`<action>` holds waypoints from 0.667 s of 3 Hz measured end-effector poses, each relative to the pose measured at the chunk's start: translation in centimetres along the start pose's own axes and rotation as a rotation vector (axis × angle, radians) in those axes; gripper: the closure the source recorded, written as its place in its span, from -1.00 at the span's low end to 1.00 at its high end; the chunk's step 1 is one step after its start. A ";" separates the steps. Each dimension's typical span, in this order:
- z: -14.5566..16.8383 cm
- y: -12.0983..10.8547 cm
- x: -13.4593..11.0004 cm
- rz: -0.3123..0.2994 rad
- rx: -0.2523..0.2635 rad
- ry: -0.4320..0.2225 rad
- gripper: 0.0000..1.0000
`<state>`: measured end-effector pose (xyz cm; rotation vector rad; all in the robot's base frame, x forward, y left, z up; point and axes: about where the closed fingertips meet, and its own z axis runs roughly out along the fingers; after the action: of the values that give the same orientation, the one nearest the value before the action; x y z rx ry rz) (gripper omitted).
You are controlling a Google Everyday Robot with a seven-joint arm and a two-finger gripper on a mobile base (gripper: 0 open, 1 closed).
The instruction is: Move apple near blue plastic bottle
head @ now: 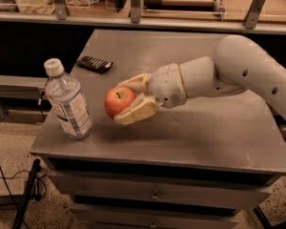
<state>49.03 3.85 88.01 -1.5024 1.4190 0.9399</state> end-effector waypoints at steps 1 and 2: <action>1.0 0.1 0.8 -0.004 -0.015 -0.020 1.00; 2.1 0.0 1.3 -0.011 -0.018 -0.041 0.50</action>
Offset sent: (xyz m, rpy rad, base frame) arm 0.0051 0.0160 -0.0273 0.0536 -0.0083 0.0194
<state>49.15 5.29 86.02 -1.4944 1.3754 0.9742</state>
